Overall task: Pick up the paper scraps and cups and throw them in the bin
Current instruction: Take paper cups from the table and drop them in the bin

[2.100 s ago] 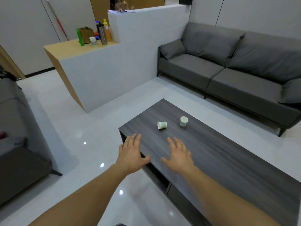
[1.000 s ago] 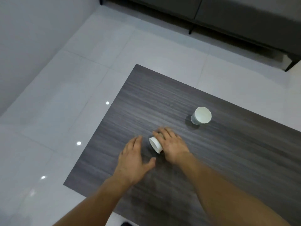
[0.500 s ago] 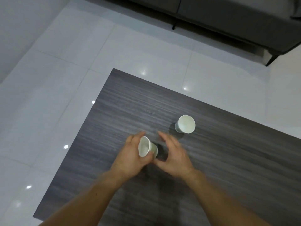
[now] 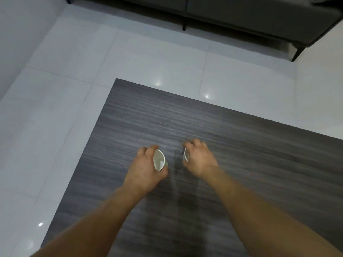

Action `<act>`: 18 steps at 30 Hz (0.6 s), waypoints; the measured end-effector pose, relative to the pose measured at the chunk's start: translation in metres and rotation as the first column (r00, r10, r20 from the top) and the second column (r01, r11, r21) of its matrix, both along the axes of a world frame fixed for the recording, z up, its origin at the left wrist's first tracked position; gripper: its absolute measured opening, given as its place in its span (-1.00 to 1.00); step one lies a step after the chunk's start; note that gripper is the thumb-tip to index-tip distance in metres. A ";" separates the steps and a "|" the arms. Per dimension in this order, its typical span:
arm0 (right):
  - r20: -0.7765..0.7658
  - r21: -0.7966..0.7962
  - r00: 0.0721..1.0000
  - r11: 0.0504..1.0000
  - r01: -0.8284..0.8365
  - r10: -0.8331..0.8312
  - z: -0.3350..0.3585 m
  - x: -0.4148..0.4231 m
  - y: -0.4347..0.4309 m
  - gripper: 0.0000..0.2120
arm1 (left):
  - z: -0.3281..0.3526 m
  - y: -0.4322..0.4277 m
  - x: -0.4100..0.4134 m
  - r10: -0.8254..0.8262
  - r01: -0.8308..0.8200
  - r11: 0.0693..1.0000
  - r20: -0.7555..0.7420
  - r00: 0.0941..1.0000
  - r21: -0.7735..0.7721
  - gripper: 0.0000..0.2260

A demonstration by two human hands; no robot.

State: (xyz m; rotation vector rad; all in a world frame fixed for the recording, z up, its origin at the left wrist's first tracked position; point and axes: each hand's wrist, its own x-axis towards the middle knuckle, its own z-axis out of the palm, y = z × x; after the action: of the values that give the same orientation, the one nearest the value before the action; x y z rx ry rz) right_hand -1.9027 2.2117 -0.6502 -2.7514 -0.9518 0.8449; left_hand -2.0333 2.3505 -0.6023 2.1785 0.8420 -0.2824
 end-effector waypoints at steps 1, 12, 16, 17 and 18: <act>-0.020 0.014 1.000 1.000 0.013 -0.012 0.005 -0.014 -0.006 -0.44 | 0.005 0.000 -0.002 -0.003 0.003 1.000 0.003 1.000 0.010 -0.36; 0.138 0.234 0.967 0.956 0.179 -0.215 0.174 -0.103 -0.058 -0.46 | 0.152 -0.024 -0.038 -0.173 0.147 0.975 0.154 0.973 0.168 -0.32; 0.193 0.310 0.932 0.920 0.240 -0.308 0.253 -0.159 -0.097 -0.44 | 0.228 -0.055 -0.082 -0.255 0.212 0.955 0.205 0.945 0.210 -0.33; 0.202 0.326 0.920 0.909 0.261 -0.337 0.271 -0.174 -0.110 -0.43 | 0.246 -0.065 -0.094 -0.278 0.232 0.948 0.205 0.939 0.220 -0.32; 0.208 0.337 0.908 0.898 0.283 -0.365 0.288 -0.190 -0.124 -0.43 | 0.263 -0.077 -0.106 -0.298 0.251 0.941 0.206 0.932 0.229 -0.32</act>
State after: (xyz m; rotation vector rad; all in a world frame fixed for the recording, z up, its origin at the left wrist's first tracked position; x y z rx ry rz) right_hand -2.0923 2.0881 -0.3625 -2.6799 -0.5601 0.2527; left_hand -2.1395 2.2732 -0.3392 2.4610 0.4429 -0.0714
